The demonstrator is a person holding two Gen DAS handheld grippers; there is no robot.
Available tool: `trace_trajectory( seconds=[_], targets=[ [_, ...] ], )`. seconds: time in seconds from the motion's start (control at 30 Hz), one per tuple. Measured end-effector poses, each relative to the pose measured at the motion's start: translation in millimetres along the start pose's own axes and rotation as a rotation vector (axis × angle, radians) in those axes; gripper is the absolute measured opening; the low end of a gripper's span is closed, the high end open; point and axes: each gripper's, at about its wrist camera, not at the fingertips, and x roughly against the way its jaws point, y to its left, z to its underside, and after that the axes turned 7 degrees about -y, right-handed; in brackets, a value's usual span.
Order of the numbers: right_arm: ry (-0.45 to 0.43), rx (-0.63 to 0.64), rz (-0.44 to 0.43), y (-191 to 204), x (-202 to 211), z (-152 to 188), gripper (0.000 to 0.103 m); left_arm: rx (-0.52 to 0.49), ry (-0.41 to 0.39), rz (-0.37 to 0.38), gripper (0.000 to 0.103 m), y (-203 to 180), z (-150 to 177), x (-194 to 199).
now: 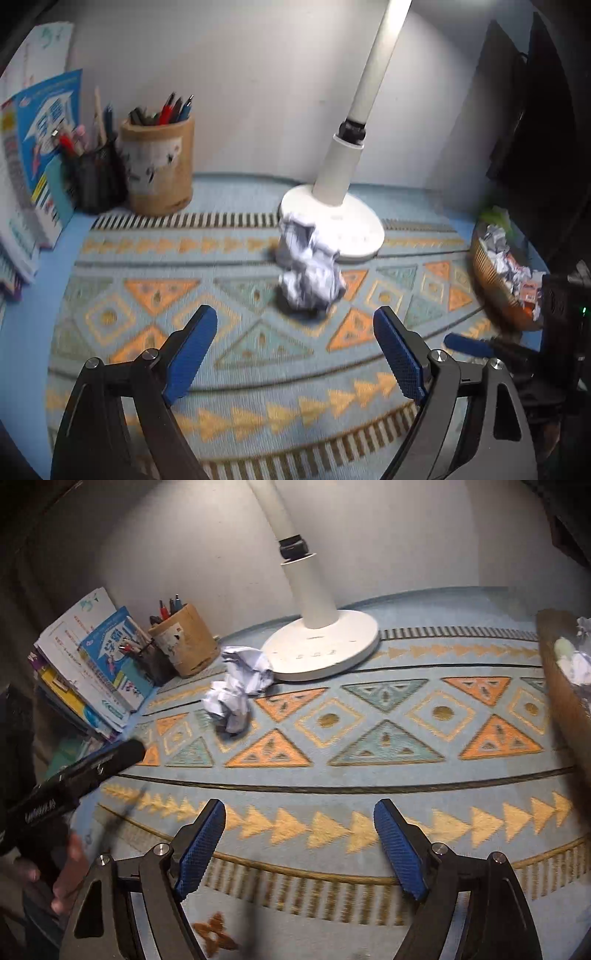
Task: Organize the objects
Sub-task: 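Grasp a paper ball with left tool while right tool grasps another paper ball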
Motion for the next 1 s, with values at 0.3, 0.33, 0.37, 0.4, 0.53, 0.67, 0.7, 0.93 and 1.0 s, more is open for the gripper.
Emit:
trace_trajectory(
  seconds=[0.3, 0.33, 0.37, 0.4, 0.53, 0.67, 0.7, 0.93, 1.0],
  targets=[
    [-0.001, 0.03, -0.016, 49, -65, -38, 0.081, 0.089, 0.176, 0.154, 0.086, 29, -42, -131],
    [0.003, 0.032, -0.014, 50, -73, -40, 0.081, 0.092, 0.184, 0.163, 0.086, 29, -41, -139],
    [0.009, 0.031, -0.012, 50, -81, -41, 0.081, 0.093, 0.19, 0.178, 0.086, 29, -40, -144],
    [0.016, 0.029, -0.014, 51, -89, -43, 0.081, 0.095, 0.193, 0.196, 0.085, 28, -38, -149],
    [0.024, 0.024, -0.012, 52, -108, -45, 0.08, 0.115, 0.194, 0.174, 0.075, 35, -33, -158],
    [0.022, 0.021, 0.001, 53, -117, -42, 0.069, 0.115, 0.197, 0.221, 0.062, 33, -32, -160],
    [0.013, 0.022, -0.006, 53, -117, -43, 0.06, 0.117, 0.203, 0.234, 0.054, 31, -32, -162],
    [-0.025, 0.043, -0.021, 52, -97, -39, 0.037, 0.093, 0.192, 0.232, 0.037, 21, -28, -150],
    [-0.034, 0.027, -0.034, 47, -81, -38, 0.037, 0.079, 0.182, 0.227, 0.037, 14, -27, -136]
  ],
)
